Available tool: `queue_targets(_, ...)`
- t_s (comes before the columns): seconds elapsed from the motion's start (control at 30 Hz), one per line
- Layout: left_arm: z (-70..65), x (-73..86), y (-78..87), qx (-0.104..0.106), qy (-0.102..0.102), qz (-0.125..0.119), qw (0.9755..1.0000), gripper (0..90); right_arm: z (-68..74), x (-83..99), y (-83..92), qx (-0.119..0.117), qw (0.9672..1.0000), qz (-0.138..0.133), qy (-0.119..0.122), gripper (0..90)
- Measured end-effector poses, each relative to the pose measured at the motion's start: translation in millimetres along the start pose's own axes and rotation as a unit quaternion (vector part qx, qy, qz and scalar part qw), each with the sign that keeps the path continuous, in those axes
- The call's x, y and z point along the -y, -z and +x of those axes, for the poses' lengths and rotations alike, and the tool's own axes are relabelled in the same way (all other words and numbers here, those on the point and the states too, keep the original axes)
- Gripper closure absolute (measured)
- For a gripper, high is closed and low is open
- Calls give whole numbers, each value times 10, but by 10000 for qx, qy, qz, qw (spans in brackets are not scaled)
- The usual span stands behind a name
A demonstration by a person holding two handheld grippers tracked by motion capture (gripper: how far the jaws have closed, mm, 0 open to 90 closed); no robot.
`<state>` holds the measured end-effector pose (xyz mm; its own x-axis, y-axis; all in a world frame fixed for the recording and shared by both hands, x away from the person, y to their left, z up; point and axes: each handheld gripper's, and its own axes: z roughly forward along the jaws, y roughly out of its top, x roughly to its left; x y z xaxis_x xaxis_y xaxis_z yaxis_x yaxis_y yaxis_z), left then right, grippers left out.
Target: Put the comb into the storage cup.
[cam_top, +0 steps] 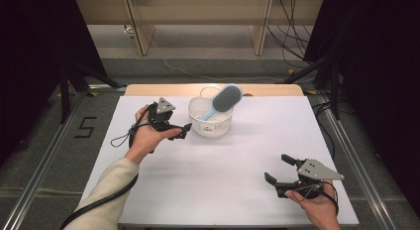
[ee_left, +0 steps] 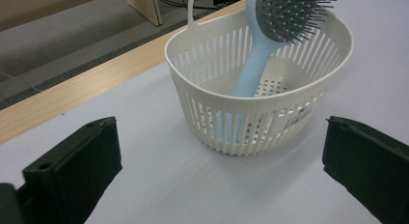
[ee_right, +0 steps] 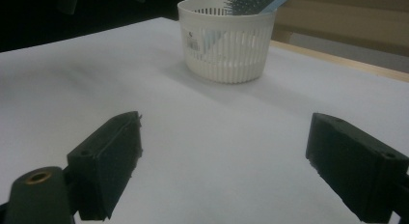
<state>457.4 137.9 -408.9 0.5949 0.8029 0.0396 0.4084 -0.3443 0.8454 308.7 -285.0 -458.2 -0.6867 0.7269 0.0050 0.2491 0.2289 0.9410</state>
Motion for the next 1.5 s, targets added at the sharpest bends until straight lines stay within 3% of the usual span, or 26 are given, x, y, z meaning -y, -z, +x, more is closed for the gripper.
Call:
queue_targets(0.9,-1,273,349,-62,-173,-64,9998,0,-11,-3,2,17,10000,-7,-16,131)
queue_targets(1.5,-90,422,464,21,-255,-59,9997,0,-10,-7,1,21,10000,-25,-21,131)
